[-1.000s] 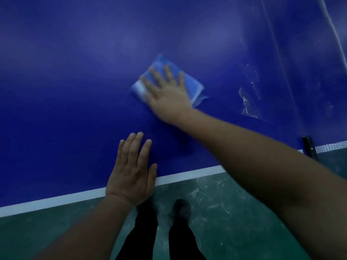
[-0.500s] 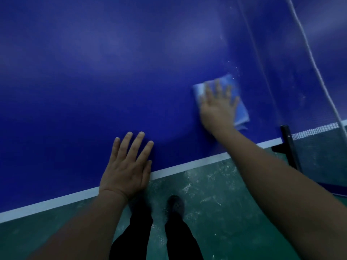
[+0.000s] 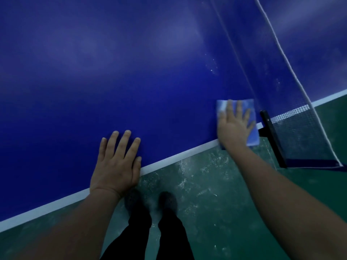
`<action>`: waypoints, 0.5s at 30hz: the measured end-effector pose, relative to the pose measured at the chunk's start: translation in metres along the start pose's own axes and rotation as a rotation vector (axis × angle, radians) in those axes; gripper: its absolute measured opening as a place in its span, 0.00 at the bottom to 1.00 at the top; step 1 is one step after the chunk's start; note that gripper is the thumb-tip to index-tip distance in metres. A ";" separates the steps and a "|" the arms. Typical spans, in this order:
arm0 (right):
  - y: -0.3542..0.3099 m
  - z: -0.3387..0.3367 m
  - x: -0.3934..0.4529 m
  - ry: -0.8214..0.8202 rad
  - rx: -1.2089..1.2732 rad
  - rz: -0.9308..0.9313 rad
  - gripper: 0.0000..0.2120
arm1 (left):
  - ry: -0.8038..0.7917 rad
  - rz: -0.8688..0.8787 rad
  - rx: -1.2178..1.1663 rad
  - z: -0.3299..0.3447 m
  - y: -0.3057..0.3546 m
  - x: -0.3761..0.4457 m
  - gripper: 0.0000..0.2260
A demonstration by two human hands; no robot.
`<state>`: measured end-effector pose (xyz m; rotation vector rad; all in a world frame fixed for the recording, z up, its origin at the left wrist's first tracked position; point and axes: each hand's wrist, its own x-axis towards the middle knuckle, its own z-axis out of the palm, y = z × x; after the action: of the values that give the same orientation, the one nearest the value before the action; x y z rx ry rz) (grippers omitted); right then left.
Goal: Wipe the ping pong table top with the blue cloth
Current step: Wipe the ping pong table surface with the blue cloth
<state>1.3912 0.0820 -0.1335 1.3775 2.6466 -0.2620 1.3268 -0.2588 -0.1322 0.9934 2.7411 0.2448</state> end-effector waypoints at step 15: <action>-0.051 -0.002 0.023 -0.140 -0.181 -0.829 0.26 | 0.041 -0.035 -0.098 -0.031 0.000 0.073 0.25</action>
<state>1.3361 0.0715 -0.1322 0.1465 2.8680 -0.1814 1.2647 -0.2139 -0.1132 0.9241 2.7510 0.3937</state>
